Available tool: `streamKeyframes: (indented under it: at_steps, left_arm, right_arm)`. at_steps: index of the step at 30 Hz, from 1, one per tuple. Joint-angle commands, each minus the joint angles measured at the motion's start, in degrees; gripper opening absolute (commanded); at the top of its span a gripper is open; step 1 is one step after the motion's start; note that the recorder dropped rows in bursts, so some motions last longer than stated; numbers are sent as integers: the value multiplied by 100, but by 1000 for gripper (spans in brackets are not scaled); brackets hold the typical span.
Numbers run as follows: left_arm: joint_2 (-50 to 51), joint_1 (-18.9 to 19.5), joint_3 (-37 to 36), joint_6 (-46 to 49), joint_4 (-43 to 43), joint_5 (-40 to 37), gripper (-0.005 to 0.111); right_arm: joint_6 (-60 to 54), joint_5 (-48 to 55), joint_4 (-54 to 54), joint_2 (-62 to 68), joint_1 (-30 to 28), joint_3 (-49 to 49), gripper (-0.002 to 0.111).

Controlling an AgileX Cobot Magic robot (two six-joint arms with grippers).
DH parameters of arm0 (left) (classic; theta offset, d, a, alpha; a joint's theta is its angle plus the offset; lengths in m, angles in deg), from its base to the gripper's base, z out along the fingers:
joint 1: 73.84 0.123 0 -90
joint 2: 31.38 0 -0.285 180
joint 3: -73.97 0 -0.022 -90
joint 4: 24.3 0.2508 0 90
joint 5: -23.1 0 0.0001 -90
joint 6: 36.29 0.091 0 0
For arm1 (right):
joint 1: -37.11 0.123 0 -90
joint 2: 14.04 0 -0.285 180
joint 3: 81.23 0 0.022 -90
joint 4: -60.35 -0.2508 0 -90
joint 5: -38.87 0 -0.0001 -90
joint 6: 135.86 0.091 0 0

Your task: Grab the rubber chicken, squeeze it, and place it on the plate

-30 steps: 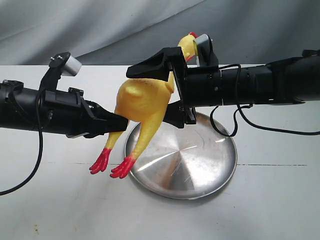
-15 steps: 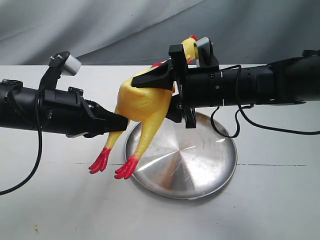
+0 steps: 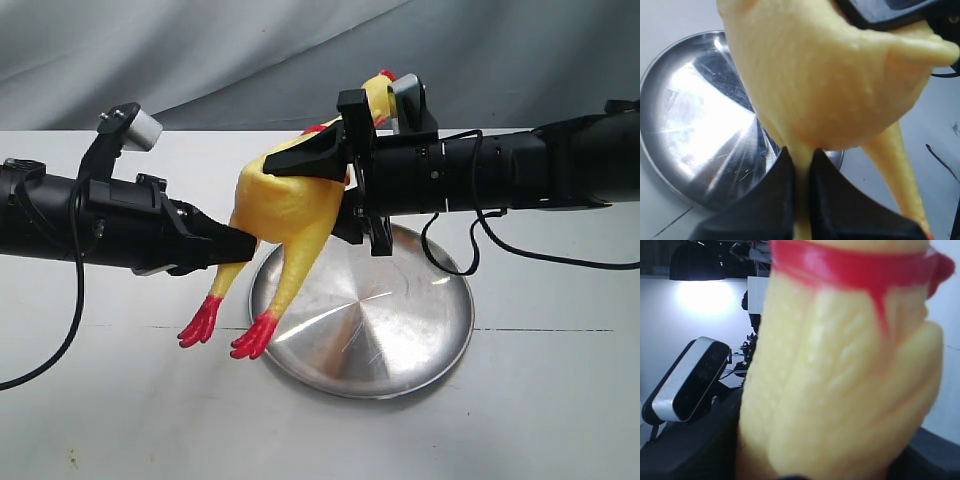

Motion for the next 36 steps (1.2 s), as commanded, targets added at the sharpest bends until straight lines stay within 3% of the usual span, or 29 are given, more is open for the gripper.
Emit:
streamKeyframes:
  at_steps: [1,5,7,22,25,28,32,36]
  left_arm:
    - [-47,-27,40,-30,-88,-49,0]
    - [-47,-27,40,-30,-88,-49,0]
    - [-47,-27,40,-30,-88,-49,0]
    - [-47,-27,40,-30,-41,-35,0]
    - [-47,-27,40,-30,-41,-18,0]
    - [-47,-27,40,-30,-13,-22,0]
    - [-47,-27,40,-46,55,-22,0]
    - [-47,-27,40,-60,66,-36,0]
  right_arm:
    - [-35,47,-64,-36,-3,32,35]
    - [-114,-176,-64,-36,-3,32,83]
    - [-114,-345,-64,-36,-3,32,102]
    - [-98,-279,-64,-36,-3,32,104]
    - [-98,-154,-64,-36,-3,32,98]
    - [-98,-151,-64,-36,-3,32,80]
    - [-98,-23,-64,-36,-3,32,47]
    - [-336,209,-64,-36,-3,32,0]
